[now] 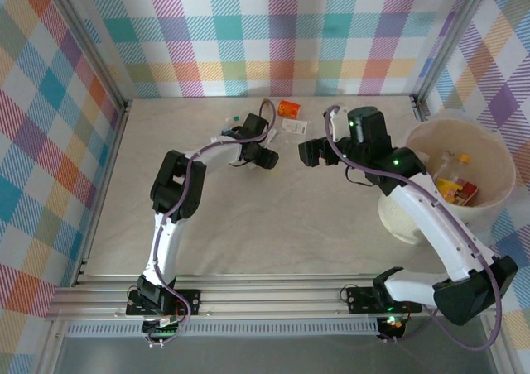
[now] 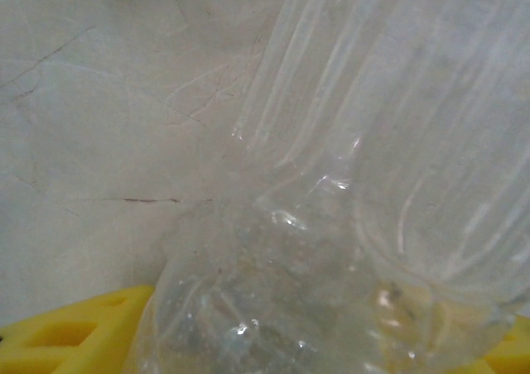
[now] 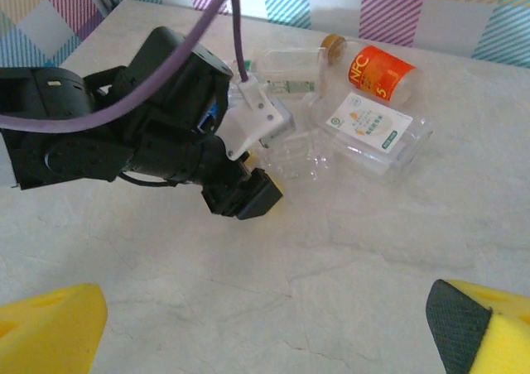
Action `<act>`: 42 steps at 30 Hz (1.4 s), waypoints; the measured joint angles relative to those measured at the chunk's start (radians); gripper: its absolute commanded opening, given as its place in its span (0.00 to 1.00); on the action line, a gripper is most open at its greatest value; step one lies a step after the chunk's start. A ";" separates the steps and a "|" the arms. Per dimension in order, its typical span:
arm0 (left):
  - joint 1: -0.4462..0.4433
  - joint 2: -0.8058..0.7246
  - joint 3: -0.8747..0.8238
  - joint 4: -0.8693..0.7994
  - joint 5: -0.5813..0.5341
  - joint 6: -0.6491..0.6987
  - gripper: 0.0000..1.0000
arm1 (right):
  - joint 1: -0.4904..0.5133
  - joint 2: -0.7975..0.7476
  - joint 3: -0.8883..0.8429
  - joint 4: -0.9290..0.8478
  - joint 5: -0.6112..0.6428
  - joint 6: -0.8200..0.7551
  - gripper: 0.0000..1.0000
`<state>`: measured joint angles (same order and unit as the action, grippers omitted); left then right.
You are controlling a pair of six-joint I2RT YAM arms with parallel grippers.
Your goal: Put the plastic bottles in the bin
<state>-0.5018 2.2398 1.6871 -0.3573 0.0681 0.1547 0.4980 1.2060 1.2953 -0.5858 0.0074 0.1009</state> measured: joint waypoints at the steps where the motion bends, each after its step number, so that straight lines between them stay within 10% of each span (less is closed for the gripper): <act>1: 0.000 -0.012 -0.019 0.010 0.003 -0.013 0.51 | 0.000 -0.014 -0.024 0.012 0.001 0.009 1.00; 25: -0.141 -0.659 -0.576 0.377 0.195 -0.524 0.45 | -0.001 -0.096 -0.261 0.352 -0.128 0.262 1.00; 42: -0.188 -0.756 -0.600 0.655 0.503 -0.704 0.46 | -0.096 -0.008 -0.199 0.509 -0.542 0.319 1.00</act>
<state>-0.6895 1.4837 1.0870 0.2981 0.5709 -0.5495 0.4023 1.1976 1.0962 -0.0765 -0.5343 0.4202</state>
